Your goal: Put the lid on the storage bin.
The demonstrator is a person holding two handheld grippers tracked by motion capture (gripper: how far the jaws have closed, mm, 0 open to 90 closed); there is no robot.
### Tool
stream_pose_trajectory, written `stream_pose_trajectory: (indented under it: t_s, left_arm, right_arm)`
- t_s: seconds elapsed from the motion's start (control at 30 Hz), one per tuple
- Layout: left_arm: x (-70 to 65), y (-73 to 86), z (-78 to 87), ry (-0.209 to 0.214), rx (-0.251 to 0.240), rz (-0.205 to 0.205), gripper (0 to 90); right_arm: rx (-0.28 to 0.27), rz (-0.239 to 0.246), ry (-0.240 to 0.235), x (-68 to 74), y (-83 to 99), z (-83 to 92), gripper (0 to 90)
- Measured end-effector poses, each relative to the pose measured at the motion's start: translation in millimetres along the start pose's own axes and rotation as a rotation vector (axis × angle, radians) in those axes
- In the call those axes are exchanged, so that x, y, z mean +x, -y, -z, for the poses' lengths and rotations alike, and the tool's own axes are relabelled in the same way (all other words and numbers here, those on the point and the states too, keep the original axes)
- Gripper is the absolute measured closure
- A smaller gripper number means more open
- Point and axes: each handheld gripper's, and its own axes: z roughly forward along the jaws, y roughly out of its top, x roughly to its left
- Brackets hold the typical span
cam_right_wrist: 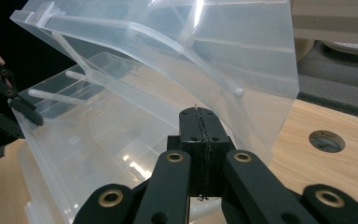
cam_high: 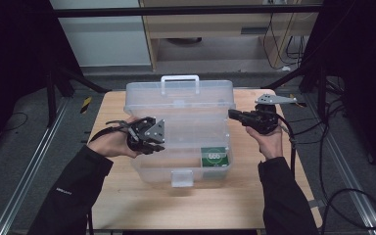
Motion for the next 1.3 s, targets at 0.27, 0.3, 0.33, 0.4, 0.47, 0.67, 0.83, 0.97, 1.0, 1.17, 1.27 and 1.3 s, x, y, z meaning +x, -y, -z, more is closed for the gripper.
stream_pose_trajectory:
  t_s: [0.27,0.3,0.33,0.4,0.47,0.67,0.83,0.97,1.0,1.17,1.27,1.3]
  left_arm:
    - [-2.5,-0.2,-0.2,0.019,-0.12,0.066,56.4]
    - [-3.1,-0.9,-0.8,0.028,-0.143,0.08,54.5]
    - [-3.1,-0.9,-0.8,0.028,-0.143,0.08,53.5]
    - [-3.8,-1.2,-1.7,0.039,-0.169,0.092,52.8]
    - [-4.7,-1.5,-3.5,0.05,-0.184,0.108,51.1]
    - [-8.7,-4.0,-7.0,0.062,-0.247,0.133,46.0]
    - [-12.3,-7.6,-7.5,0.053,-0.312,0.17,43.9]
    - [-18.7,-10.3,-10.2,0.038,-0.359,0.21,41.6]
    - [-18.7,-10.3,-10.2,0.038,-0.359,0.21,41.6]
    - [-23.7,-11.3,-11.5,0.024,-0.408,0.251,41.5]
    - [-26.5,-10.3,-12.5,0.011,-0.432,0.275,42.1]
    - [-27.1,-9.7,-12.5,0.009,-0.437,0.283,42.7]
  right_arm:
    - [0.008,-0.003,0.001,-0.1,2.6,1.1,90.0]
    - [0.003,-0.004,-0.002,0.4,2.2,1.5,90.0]
    - [0.003,-0.004,-0.002,0.4,2.2,1.5,90.0]
    - [0.004,-0.004,-0.002,0.5,2.2,1.6,90.0]
    - [0.008,-0.004,-0.002,0.4,2.3,1.7,90.0]
    - [0.013,-0.002,-0.005,0.7,2.1,3.2,89.8]
    - [0.019,-0.001,-0.01,0.7,2.1,3.8,89.6]
    - [0.024,0.002,-0.013,1.2,2.5,4.6,89.6]
    - [0.025,0.002,-0.014,1.3,2.4,4.7,89.6]
    - [0.031,0.004,-0.013,1.8,2.5,5.0,89.6]
    - [0.036,0.008,-0.011,2.4,2.7,5.4,89.6]
    - [0.038,0.008,-0.011,2.5,2.7,5.5,89.7]
